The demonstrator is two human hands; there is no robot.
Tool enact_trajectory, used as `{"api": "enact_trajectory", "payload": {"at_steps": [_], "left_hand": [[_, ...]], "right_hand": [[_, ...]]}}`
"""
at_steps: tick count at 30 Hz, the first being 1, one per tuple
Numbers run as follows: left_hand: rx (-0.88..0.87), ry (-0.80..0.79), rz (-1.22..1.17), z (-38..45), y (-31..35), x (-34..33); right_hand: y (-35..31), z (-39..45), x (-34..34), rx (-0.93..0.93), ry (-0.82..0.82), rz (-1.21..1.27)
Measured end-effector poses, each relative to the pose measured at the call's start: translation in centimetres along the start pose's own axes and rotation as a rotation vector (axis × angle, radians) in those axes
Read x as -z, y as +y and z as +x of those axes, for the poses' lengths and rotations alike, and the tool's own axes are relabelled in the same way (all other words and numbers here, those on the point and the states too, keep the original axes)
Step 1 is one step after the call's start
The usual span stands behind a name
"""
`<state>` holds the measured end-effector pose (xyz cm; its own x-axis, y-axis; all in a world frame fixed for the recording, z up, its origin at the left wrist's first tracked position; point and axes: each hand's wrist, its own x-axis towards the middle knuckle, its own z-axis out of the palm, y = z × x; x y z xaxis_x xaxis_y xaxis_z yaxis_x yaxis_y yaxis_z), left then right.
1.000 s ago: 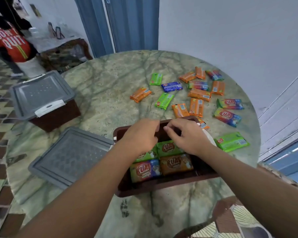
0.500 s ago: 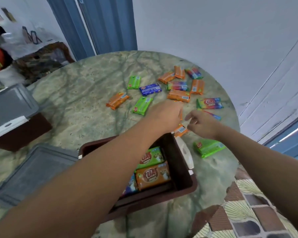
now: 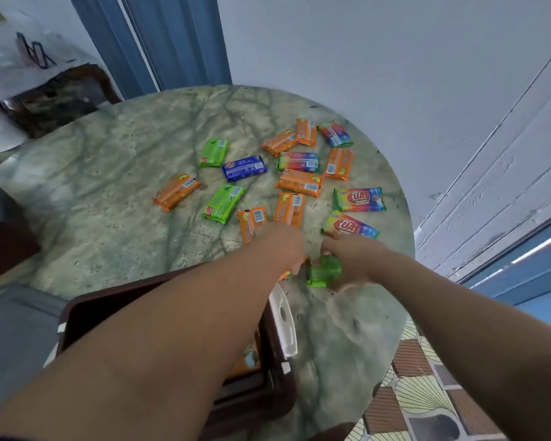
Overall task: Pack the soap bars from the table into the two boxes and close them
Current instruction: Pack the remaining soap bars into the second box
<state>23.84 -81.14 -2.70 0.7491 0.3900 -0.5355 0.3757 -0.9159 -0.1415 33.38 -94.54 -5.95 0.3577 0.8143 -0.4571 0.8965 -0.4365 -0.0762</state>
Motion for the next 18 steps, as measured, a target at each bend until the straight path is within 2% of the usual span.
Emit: {"api": "enact_trajectory", "payload": {"at_steps": [2,6,9,13,18], "left_hand": [[0.028,0.001,-0.001,0.7,0.3,-0.4],[0.062,0.023,-0.005,1.8,0.2,-1.2],[0.143,0.038,-0.149,2.4,-0.2,-1.8],[0.286,0.21,-0.606,2.3,-0.4,-1.3],[0.322,0.48,-0.824,1.2,-3.2,1.8]], "right_hand": [[0.1,0.4,-0.5,0.009,0.074,0.024],[0.5,0.7,-0.8,0.019,0.069,0.067],[0.3,0.8,-1.0,-0.016,0.1,0.073],[-0.5,1.0,-0.4,-0.119,0.196,0.201],[-2.0,1.0,2.7,-0.13,0.304,0.293]]}}
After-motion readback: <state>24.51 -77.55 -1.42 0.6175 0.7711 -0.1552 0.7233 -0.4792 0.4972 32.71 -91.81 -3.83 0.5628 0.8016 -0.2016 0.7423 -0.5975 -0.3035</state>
